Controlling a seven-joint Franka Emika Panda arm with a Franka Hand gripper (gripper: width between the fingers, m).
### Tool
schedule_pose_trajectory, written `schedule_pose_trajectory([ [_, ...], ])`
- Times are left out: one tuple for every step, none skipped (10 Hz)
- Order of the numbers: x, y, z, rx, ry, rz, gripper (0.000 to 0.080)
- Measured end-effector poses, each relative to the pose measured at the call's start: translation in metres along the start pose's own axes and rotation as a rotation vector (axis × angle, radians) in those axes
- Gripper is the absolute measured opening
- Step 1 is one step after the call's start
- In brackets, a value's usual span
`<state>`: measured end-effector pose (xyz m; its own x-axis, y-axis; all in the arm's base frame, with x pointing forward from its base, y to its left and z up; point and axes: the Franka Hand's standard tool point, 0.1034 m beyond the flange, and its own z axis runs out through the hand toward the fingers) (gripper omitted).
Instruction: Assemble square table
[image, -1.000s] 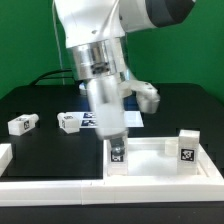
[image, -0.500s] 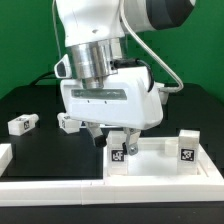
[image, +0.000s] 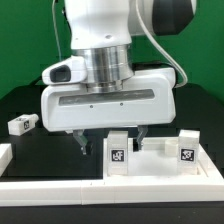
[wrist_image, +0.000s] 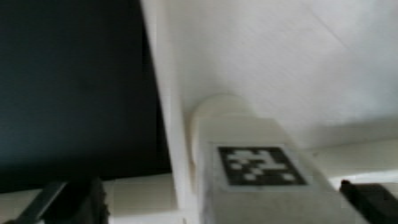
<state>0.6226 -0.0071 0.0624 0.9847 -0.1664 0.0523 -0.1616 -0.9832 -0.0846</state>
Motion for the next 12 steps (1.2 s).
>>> schedule_pose_trajectory([
  [0.000,0.000,0.000,0.000,0.000,0.019,0.0524],
  [0.000,0.000,0.000,0.001,-0.001,0.125,0.0368],
  [0.000,0.000,0.001,0.001,-0.001,0.203,0.0368],
  [0.000,0.000,0.001,0.001,-0.001,0.271,0.0285],
  [0.000,0.000,0.001,0.000,-0.001,0.315,0.0285],
  [0.000,-0.002,0.001,-0.001,0.001,0.498,0.0286],
  [0.000,-0.006,0.001,0.001,-0.002,0.657,0.0286],
  [0.000,-0.009,0.001,0.002,-0.009,0.830,0.0286],
  [0.000,-0.011,0.002,0.005,-0.012,1.051,0.0286],
  [0.001,-0.013,0.002,0.026,-0.022,1.242,0.0286],
  [0.001,-0.015,0.003,0.052,-0.039,1.420,0.0286],
  [0.003,-0.017,0.004,0.068,-0.043,1.560,0.0287],
])
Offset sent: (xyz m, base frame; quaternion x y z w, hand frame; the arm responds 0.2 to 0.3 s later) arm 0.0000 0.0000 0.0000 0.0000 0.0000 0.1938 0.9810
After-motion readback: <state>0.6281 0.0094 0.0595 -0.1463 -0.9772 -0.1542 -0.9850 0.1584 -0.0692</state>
